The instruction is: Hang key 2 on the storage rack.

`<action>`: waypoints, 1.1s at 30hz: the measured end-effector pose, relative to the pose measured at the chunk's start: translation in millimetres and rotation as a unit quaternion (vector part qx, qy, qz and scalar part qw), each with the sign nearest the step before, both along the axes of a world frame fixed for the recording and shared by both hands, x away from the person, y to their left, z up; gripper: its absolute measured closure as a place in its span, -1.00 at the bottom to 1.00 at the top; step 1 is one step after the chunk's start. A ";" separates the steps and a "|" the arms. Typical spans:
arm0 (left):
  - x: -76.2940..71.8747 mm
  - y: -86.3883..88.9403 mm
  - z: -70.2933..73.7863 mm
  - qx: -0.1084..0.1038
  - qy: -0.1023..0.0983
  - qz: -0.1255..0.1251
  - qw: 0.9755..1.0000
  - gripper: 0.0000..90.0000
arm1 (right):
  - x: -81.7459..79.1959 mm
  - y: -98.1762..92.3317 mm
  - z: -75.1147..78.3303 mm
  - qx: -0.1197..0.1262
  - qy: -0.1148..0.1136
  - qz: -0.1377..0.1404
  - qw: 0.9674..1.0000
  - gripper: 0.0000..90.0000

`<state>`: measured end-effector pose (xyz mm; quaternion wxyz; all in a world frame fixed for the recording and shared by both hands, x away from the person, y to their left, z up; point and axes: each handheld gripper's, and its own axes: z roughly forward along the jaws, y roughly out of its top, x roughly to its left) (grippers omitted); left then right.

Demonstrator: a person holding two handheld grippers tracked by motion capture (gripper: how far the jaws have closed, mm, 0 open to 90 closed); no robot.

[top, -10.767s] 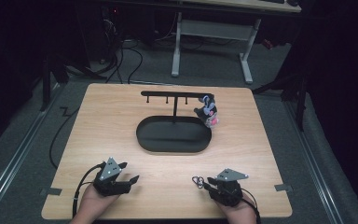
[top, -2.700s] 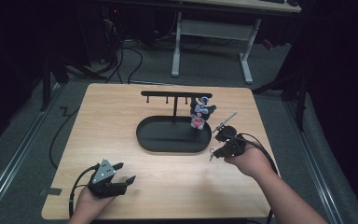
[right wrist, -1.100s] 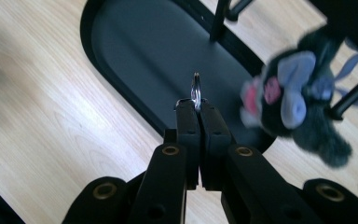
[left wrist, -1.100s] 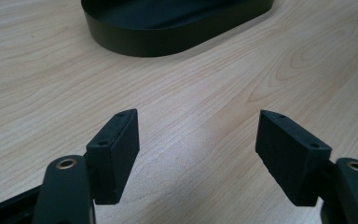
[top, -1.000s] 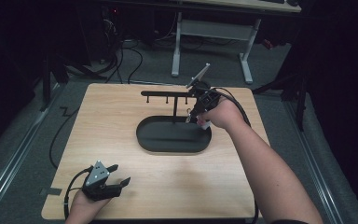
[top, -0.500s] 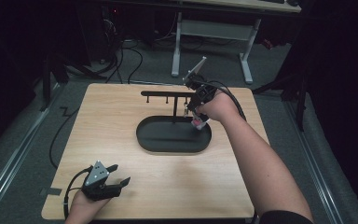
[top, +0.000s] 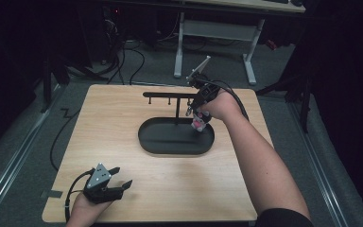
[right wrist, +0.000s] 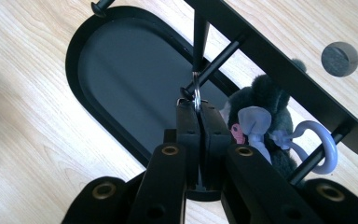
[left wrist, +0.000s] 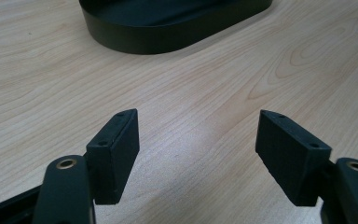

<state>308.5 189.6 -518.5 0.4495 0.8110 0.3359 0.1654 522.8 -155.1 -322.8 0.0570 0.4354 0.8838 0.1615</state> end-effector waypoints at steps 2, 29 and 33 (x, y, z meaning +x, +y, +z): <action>0.0 -0.6 -0.4 0.002 0.000 -0.001 1.000 -0.31 | 2.1 -0.6 -1.9 0.001 -0.002 0.005 1.000 0.97; -0.4 -4.5 -2.5 0.014 0.001 -0.011 1.000 -0.31 | 10.8 0.9 -9.6 -0.028 -0.048 -0.011 0.998 0.67; 0.6 -4.4 -3.0 0.014 0.002 -0.011 1.000 -0.31 | 7.7 -1.2 -10.3 -0.021 -0.050 -0.015 0.998 0.64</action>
